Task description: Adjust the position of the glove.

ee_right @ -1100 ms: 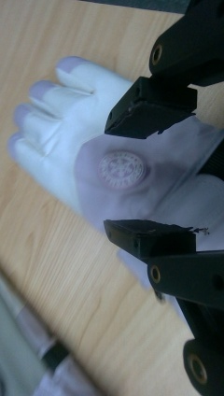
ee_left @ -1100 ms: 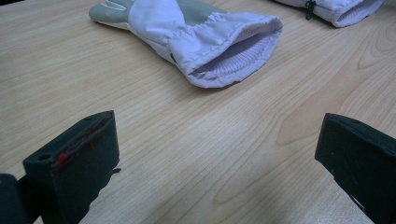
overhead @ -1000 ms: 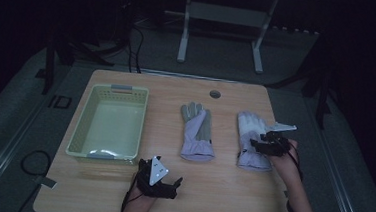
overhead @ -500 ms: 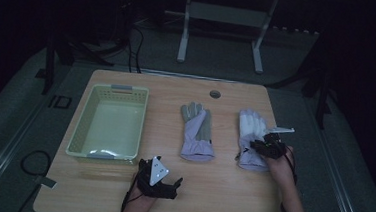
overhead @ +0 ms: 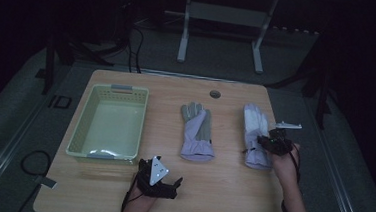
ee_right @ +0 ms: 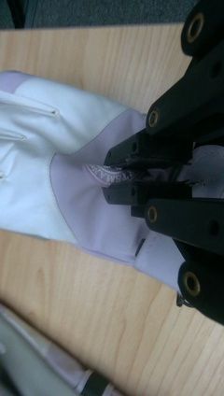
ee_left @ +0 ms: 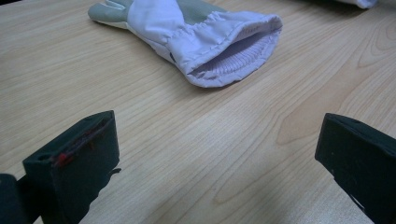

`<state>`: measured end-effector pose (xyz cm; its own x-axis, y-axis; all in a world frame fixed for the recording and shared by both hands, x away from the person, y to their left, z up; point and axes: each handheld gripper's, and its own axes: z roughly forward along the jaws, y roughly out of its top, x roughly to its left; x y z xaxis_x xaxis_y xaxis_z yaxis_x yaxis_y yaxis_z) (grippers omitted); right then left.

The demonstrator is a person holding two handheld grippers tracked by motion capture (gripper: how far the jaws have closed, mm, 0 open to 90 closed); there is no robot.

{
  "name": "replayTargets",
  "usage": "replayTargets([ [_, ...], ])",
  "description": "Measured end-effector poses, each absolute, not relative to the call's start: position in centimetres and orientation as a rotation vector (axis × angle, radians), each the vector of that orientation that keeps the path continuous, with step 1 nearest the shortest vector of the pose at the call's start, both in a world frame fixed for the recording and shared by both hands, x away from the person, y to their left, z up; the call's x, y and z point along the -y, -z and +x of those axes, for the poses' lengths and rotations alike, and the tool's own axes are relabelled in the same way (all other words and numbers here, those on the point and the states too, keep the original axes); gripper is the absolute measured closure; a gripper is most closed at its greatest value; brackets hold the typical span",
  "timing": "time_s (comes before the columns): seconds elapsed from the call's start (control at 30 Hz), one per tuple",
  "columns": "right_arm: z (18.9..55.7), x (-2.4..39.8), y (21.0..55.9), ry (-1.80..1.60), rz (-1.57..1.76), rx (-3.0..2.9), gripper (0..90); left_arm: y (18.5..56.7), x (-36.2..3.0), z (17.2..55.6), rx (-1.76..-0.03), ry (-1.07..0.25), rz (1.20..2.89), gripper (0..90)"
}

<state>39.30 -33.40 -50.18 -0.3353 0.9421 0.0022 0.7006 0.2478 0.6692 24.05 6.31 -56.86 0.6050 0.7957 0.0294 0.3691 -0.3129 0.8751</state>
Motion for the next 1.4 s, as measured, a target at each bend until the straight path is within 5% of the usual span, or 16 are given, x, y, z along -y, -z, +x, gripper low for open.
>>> replayTargets([
  [0.87,39.4,26.2,39.9,-0.889,1.472,-2.03,82.8,56.9,-6.3,24.0,-0.928,-0.589,1.913,0.0],
  [1.4,38.9,17.7,40.1,-0.877,1.497,-2.079,82.7,56.9,-6.3,24.0,-0.922,-0.589,1.911,0.0],
])
